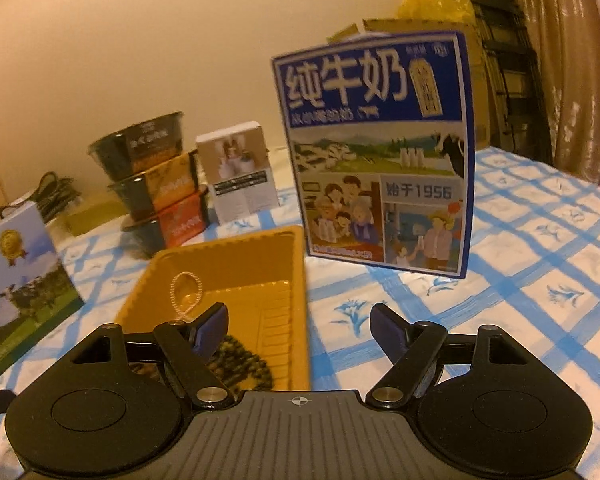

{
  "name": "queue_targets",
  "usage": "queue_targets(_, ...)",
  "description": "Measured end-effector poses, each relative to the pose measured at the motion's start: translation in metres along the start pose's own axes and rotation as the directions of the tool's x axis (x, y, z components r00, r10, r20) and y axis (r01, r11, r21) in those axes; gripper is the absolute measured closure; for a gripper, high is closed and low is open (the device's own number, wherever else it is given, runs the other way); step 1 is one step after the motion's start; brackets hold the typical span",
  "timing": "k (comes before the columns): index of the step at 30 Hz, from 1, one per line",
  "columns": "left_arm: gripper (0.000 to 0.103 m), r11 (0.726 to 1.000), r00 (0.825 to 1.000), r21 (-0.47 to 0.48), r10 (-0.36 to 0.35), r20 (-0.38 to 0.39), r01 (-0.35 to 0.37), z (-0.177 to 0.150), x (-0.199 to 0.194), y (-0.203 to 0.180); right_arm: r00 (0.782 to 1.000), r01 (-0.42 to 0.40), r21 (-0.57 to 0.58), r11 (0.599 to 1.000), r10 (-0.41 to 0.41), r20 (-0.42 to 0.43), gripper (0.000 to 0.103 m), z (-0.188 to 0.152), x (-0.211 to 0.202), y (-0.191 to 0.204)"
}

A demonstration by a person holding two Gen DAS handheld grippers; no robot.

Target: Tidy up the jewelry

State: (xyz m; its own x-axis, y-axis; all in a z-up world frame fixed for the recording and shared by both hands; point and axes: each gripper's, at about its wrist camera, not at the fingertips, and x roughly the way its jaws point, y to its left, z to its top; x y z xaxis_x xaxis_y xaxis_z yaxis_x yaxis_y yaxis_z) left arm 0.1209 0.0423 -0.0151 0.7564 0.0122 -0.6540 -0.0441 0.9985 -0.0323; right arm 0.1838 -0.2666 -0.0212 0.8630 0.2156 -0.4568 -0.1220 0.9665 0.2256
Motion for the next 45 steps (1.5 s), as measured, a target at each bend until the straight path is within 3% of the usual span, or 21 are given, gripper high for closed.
queue_targets(10, 0.03, 1.0, 1.0, -0.029, 0.005, -0.026, -0.005, -0.018, -0.041, 0.01, 0.993, -0.067, -0.022, 0.997, 0.065, -0.095, 0.022, -0.021, -0.051, 0.048)
queue_targets(15, 0.03, 0.999, 1.0, -0.036, 0.007, -0.027, -0.008, -0.033, -0.064, 0.014, 0.98, -0.088, 0.0, 0.996, 0.086, -0.178, 0.022, -0.033, -0.068, 0.062)
queue_targets(23, 0.03, 0.999, 0.999, -0.047, 0.014, -0.045, -0.016, -0.056, -0.089, 0.016, 0.951, -0.129, -0.056, 0.99, 0.108, -0.29, 0.022, -0.06, -0.091, 0.09)
queue_targets(38, 0.027, 1.0, 0.996, -0.019, -0.006, -0.092, 0.005, -0.076, -0.107, -0.004, 0.92, -0.139, -0.058, 0.989, 0.107, -0.376, 0.022, -0.079, -0.119, 0.095)
queue_targets(45, 0.027, 1.0, 0.995, -0.006, -0.018, -0.103, 0.018, -0.073, -0.112, -0.012, 0.924, -0.131, -0.092, 0.987, 0.088, -0.373, 0.022, -0.078, -0.12, 0.097)
